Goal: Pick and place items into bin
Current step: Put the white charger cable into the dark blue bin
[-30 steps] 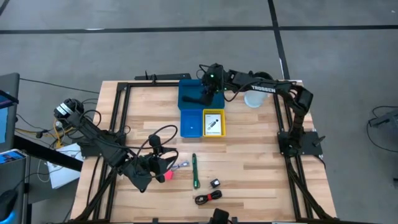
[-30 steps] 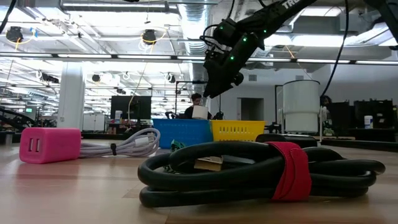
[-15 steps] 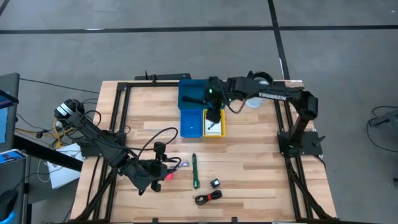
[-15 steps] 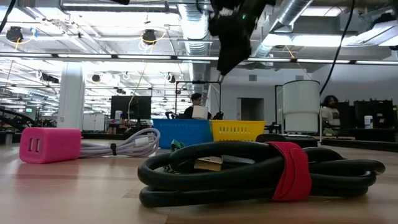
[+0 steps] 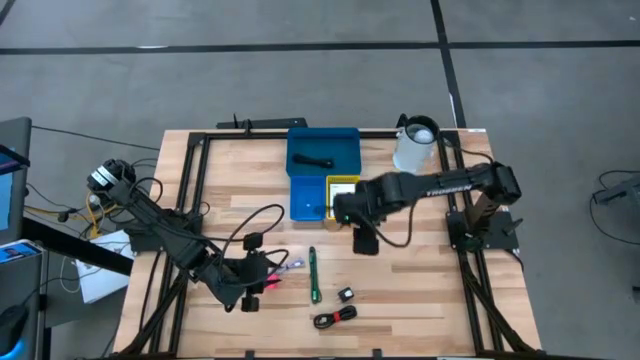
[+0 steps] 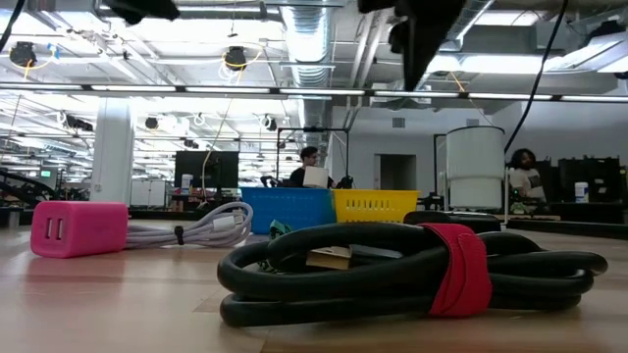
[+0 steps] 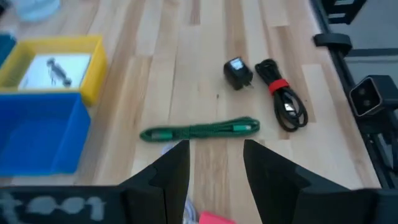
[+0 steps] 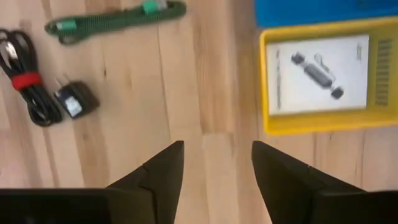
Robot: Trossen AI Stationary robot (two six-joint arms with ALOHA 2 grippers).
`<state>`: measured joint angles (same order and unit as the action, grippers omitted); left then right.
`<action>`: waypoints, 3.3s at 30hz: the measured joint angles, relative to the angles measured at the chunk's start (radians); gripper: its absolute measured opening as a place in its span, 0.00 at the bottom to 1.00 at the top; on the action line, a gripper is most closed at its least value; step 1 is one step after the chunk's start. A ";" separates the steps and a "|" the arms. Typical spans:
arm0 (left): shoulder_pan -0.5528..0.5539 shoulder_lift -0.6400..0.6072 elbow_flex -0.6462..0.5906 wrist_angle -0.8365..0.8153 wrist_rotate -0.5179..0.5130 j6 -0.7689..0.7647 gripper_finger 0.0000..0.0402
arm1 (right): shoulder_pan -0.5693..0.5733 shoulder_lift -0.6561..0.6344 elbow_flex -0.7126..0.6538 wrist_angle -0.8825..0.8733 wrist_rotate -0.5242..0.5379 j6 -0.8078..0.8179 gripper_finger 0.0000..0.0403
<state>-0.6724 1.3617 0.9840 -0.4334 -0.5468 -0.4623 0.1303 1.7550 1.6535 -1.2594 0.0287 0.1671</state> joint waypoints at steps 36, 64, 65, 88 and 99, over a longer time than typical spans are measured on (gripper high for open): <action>0.340 0.365 -0.004 -0.013 0.528 -0.141 0.35 | 0.324 0.001 -0.005 -0.160 0.209 0.342 0.44; 0.437 0.392 -0.004 -0.070 0.542 0.119 0.35 | 0.324 0.001 -0.004 -0.138 0.209 0.341 0.42; 0.437 0.392 -0.004 -0.070 0.542 0.135 0.35 | 0.324 0.001 -0.004 -0.136 0.209 0.341 0.42; 0.414 0.390 0.021 -0.050 0.469 0.192 0.02 | 0.331 0.001 -0.004 -0.152 0.213 0.354 0.42; 0.358 0.390 0.307 -0.364 0.307 0.280 0.01 | 0.357 0.001 -0.004 -0.223 0.213 0.392 0.42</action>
<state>-0.3149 1.7519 1.2905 -0.7973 -0.2395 -0.1825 0.4877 1.7557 1.6493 -1.4823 0.2417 0.5587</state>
